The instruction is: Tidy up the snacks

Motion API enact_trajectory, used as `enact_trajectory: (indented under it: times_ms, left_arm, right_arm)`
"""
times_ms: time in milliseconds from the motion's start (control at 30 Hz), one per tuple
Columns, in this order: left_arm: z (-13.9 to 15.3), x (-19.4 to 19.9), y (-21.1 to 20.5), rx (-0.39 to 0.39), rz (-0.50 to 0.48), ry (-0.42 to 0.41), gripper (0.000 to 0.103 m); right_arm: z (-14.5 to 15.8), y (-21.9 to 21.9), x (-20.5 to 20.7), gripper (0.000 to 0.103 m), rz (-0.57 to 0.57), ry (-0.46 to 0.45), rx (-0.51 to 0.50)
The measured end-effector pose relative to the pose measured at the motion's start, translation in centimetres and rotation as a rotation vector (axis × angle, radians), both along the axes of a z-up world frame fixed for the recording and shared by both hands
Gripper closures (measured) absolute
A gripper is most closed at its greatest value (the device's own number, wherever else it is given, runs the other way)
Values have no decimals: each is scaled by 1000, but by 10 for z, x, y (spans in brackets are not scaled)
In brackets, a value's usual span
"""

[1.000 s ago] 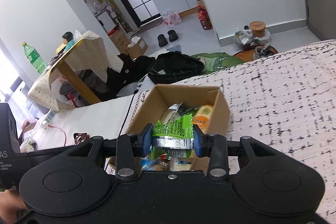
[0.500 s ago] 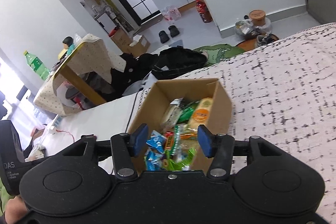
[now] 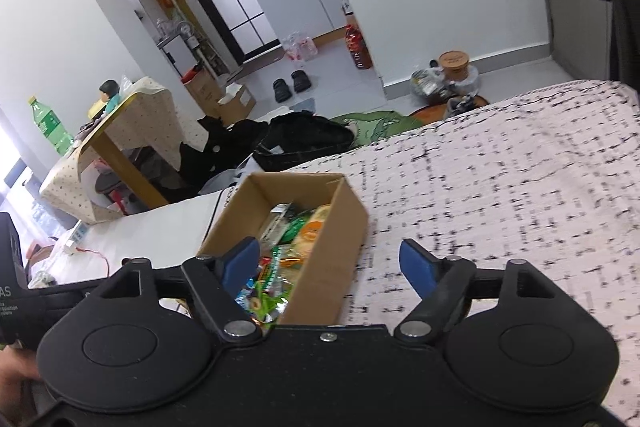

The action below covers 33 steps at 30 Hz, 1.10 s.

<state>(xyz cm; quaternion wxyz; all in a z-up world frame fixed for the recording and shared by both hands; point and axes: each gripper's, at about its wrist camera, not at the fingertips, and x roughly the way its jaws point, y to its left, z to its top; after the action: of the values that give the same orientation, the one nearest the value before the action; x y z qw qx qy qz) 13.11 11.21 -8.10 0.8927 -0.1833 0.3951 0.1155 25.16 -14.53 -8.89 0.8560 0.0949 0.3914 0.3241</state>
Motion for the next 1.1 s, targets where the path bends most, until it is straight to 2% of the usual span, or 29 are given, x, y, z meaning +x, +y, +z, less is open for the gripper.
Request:
enact_trajectory:
  times_ms: [167, 367, 467, 1100]
  left_arm:
    - [6, -1, -11, 6, -20, 9, 18]
    - [14, -5, -21, 27, -53, -8, 9]
    - [19, -7, -26, 40, -65, -21, 1]
    - [33, -25, -41, 73, -155, -39, 0]
  right_arm:
    - [6, -20, -2, 12, -31, -18, -4]
    - [13, -44, -4, 0, -68, -50, -4]
    - [15, -55, -5, 0, -85, -56, -3]
    - [21, -96, -22, 0, -112, -75, -18]
